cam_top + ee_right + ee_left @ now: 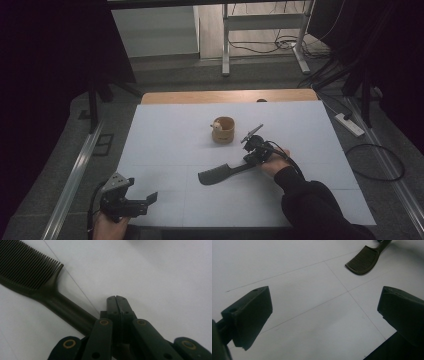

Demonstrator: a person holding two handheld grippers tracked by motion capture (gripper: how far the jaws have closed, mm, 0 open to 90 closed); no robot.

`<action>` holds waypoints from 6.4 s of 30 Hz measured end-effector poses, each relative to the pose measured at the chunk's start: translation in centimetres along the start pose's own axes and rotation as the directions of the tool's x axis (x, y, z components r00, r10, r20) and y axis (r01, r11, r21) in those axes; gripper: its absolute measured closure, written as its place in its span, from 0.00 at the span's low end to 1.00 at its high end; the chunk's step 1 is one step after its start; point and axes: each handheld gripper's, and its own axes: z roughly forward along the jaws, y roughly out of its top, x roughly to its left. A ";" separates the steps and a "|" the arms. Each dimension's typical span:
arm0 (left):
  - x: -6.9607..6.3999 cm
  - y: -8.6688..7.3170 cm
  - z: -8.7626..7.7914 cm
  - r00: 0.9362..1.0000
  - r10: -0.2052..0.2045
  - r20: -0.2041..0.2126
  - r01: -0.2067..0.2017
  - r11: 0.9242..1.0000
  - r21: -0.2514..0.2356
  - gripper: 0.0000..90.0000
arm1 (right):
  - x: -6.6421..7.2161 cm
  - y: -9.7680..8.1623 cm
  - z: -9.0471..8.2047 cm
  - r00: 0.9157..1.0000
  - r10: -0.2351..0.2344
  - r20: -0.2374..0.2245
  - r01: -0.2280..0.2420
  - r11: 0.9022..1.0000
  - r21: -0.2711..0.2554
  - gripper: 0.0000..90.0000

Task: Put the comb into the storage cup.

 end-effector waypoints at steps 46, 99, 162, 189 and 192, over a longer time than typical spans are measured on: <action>-0.1 0.1 0.1 1.000 0.013 -0.001 -0.013 1.000 -0.001 0.01 | 3.0 -5.0 -3.0 0.997 0.024 -0.076 -0.025 1.000 -0.017 0.97; -0.1 0.1 0.1 1.000 0.011 0.001 -0.011 1.000 0.003 0.01 | 5.5 -1.2 -3.5 1.000 -0.007 -0.028 0.006 0.999 -0.054 0.00; -0.1 0.1 0.1 1.000 0.015 0.005 -0.015 1.000 0.001 0.01 | 5.7 -1.3 -0.8 0.999 -0.040 -0.003 0.040 0.996 0.076 0.68; 0.0 0.1 -0.2 0.998 -0.003 0.063 0.006 0.999 -0.048 0.00 | 6.0 -1.7 -1.5 0.994 -0.107 -0.027 0.108 0.994 0.019 0.81; -0.1 0.2 -0.2 0.998 0.006 0.063 -0.003 0.999 -0.051 0.00 | 6.1 -1.8 -1.9 0.992 -0.120 -0.030 0.120 0.993 0.003 0.81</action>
